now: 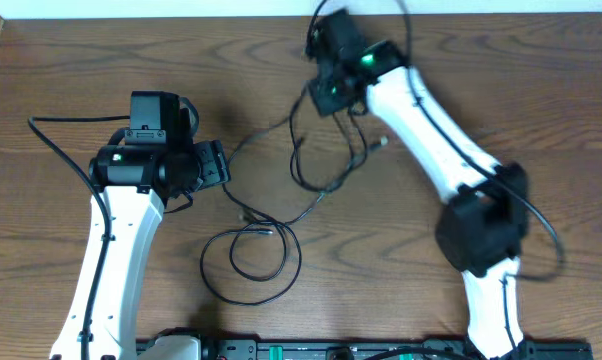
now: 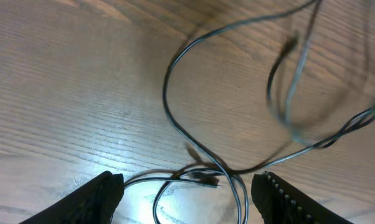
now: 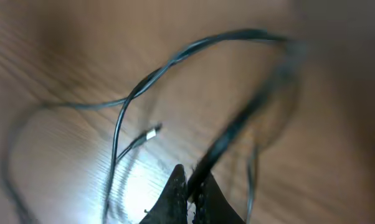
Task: Untangle cables
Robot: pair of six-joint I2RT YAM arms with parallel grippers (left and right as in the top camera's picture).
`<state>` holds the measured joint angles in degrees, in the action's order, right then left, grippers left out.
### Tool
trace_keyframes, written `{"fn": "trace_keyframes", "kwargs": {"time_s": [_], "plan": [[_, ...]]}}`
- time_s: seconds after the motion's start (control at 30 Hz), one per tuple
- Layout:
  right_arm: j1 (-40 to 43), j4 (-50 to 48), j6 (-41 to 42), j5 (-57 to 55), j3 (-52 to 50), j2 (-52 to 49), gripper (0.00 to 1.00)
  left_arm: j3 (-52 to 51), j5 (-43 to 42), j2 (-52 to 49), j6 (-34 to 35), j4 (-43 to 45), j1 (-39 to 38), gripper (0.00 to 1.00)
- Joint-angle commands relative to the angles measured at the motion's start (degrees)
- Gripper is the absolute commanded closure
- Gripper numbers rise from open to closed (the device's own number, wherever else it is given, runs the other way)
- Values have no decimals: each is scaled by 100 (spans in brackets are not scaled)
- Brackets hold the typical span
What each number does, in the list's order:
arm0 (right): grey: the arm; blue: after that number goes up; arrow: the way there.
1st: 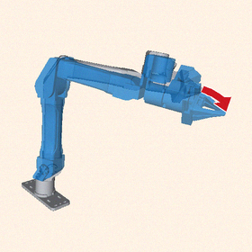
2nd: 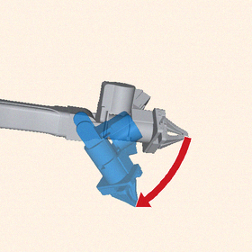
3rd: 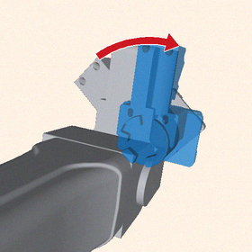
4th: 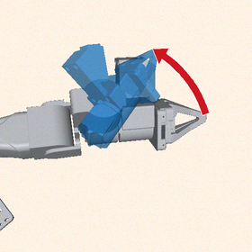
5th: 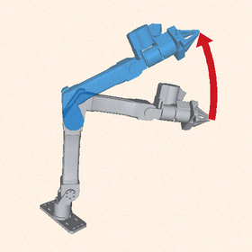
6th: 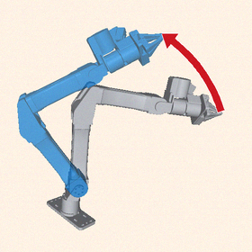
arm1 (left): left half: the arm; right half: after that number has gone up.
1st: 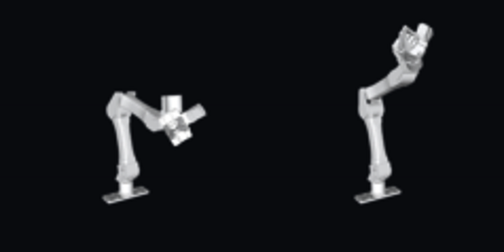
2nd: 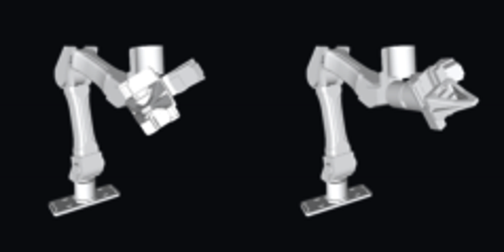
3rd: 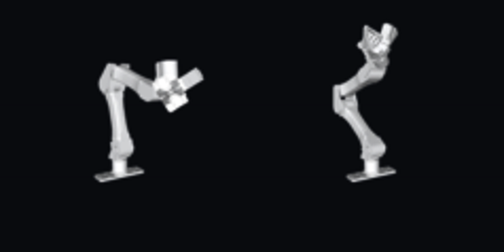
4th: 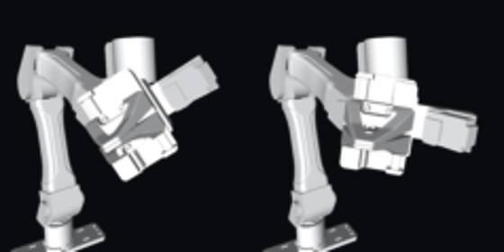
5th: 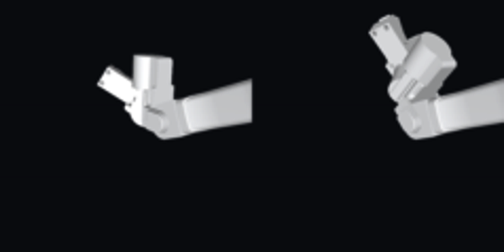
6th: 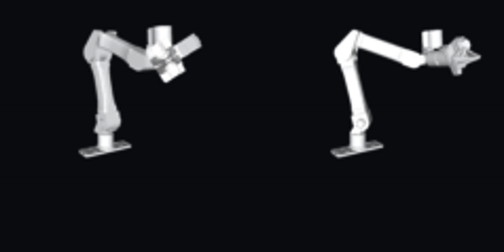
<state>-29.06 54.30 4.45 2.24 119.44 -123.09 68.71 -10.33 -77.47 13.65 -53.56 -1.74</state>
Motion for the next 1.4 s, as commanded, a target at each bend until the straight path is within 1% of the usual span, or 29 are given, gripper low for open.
{"fn": "trace_keyframes", "kwargs": {"time_s": [0.0,0.1,0.2,0.33,0.4,0.43,0.47,0.57,0.6,0.63,0.7,0.8,0.97,1.07,1.23,1.37], "plan": [[61,-79,-197,-671,350,1200,99,-2,55,0,-57,-11,-13,29],[63,-155,-304,-990,350,1700,99,-2,55,0,-55,-11,-13,29],[63,-315,-391,-981,350,2216,99,-2,52,0,-52,-11,-13,29],[61,-479,-424,-612,350,2667,99,-2,31,0,-50,90,-13,28],[57,-564,-463,-227,350,2855,99,-2,-177,0,-52,243,-13,28],[57,-614,-476,-28,350,2933,99,-2,-354,0,-55,326,-13,17],[57,-656,-476,101,350,2986,99,-2,-601,0,-59,444,-13,12],[57,-767,-476,385,350,3121,99,-2,-1989,0,-654,901,-13,12],[57,-785,-474,455,350,3161,99,-2,-2809,0,-957,1150,-13,12],[57,-787,-474,485,350,3180,99,-2,-3246,0,-1126,1309,-26,12],[57,-785,-474,570,350,3220,99,-2,-3681,0,-1340,1574,-85,12],[48,-785,-474,787,350,3294,99,-2,-3495,-22,-1733,1956,-350,11],[46,-758,-472,1043,350,3436,99,-2,-2778,-190,-1773,2323,-772,11],[46,-693,-470,1069,350,3499,99,-2,-2734,-345,-1770,2538,-984,11],[46,-581,-472,1528,350,3545,99,-2,-2730,-708,-1768,2983,-1298,11],[46,-520,-472,1552,350,3556,99,-2,-2730,-968,-1742,3237,-1419,11]]}}
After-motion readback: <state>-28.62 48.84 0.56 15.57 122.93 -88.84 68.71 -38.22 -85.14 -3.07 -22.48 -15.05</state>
